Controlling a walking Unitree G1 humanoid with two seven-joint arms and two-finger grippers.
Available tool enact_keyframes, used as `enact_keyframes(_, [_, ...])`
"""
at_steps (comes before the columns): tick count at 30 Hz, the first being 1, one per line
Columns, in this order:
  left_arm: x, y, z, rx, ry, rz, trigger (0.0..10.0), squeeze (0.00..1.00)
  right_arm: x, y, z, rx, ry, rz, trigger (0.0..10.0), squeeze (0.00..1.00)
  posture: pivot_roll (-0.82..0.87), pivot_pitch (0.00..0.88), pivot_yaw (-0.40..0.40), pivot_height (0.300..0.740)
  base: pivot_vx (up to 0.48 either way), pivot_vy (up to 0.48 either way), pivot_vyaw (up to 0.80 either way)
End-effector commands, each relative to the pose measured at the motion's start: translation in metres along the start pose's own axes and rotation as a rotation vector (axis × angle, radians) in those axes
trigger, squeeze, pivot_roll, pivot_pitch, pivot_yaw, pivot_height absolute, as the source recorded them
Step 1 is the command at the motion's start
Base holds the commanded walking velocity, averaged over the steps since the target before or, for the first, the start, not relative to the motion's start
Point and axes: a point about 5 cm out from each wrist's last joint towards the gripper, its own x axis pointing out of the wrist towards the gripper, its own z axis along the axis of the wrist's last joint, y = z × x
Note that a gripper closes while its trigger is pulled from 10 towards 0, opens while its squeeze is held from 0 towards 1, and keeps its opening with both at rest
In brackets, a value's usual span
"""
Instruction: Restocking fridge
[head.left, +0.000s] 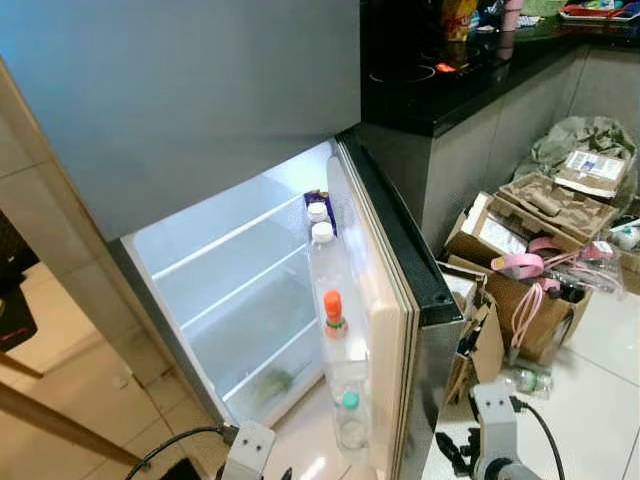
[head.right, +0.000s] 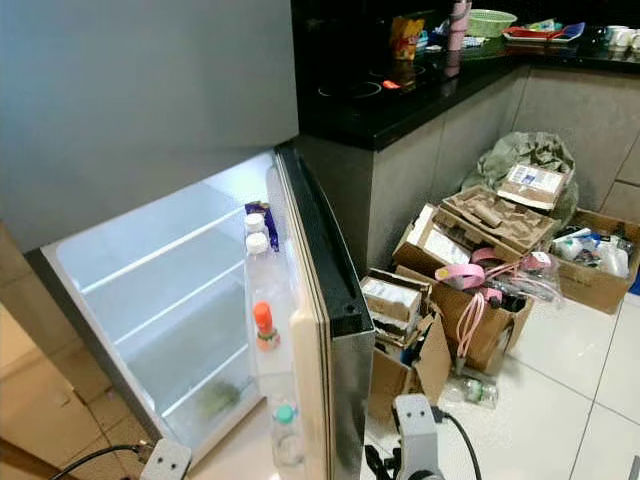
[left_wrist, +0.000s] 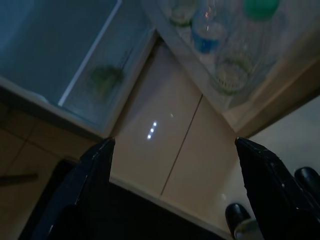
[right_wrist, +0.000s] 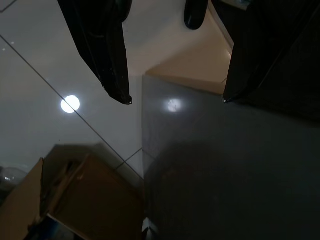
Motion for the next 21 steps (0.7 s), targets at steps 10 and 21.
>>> enact_keyframes(10, [0.001, -0.003, 0.001, -0.038, 0.025, 0.041, 10.0, 0.0, -0.003, -0.007, -0.001, 0.001, 0.01, -0.018, 10.0, 0.0, 0.02, 0.067, 0.075, 0.692, 0.0, -0.24, 0.0])
enact_keyframes(21, [0.002, 0.0, 0.022, -0.044, -0.026, 0.082, 10.0, 0.0, 0.001, -0.002, 0.011, -0.004, -0.037, 0.019, 10.0, 0.0, 0.02, 0.074, 0.063, 0.692, 0.0, 0.0, 0.0])
